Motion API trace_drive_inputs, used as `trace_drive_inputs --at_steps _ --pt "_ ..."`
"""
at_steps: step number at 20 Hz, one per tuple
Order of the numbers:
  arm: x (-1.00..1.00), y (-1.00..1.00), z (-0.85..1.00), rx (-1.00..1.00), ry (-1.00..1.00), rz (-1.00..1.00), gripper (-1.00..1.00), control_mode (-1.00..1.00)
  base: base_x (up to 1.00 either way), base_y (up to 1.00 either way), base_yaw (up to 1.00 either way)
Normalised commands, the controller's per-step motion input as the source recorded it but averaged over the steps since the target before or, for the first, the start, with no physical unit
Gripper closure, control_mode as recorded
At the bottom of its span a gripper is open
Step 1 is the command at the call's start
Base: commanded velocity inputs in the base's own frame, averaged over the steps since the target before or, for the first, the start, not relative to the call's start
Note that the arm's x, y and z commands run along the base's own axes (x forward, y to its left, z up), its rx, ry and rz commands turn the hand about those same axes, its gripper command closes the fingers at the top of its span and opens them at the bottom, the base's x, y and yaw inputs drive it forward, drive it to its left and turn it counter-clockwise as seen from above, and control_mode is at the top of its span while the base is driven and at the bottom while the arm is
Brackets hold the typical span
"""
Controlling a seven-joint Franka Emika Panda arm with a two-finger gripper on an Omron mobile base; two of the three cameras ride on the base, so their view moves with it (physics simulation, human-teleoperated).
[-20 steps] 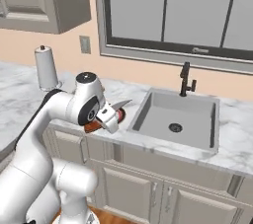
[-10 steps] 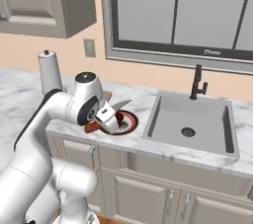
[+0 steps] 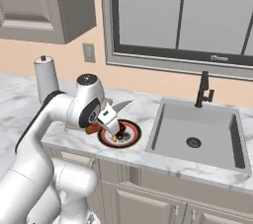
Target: Pick up the knife from the drawer and place it on the cutting board. Then place the meat from the plate to the cutting board.
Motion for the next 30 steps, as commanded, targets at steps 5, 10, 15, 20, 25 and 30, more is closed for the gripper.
trace_drive_inputs --at_steps 5,10,15,20,25,30 --pt "0.00 0.00 0.00 0.00 0.00 0.00 1.00 1.00 0.41 0.32 0.00" --pt "0.00 0.00 0.00 0.00 0.00 0.00 1.00 1.00 0.28 0.04 0.01" --pt "0.00 0.00 0.00 0.00 0.00 0.00 1.00 1.00 0.57 0.00 0.06" --pt "0.00 0.00 0.00 0.00 0.00 0.00 1.00 1.00 0.70 0.00 0.18" --pt "0.00 0.00 0.00 0.00 0.00 0.00 1.00 1.00 0.54 0.00 0.19" --pt "0.00 0.00 0.00 0.00 0.00 0.00 1.00 1.00 0.58 0.10 -0.12"
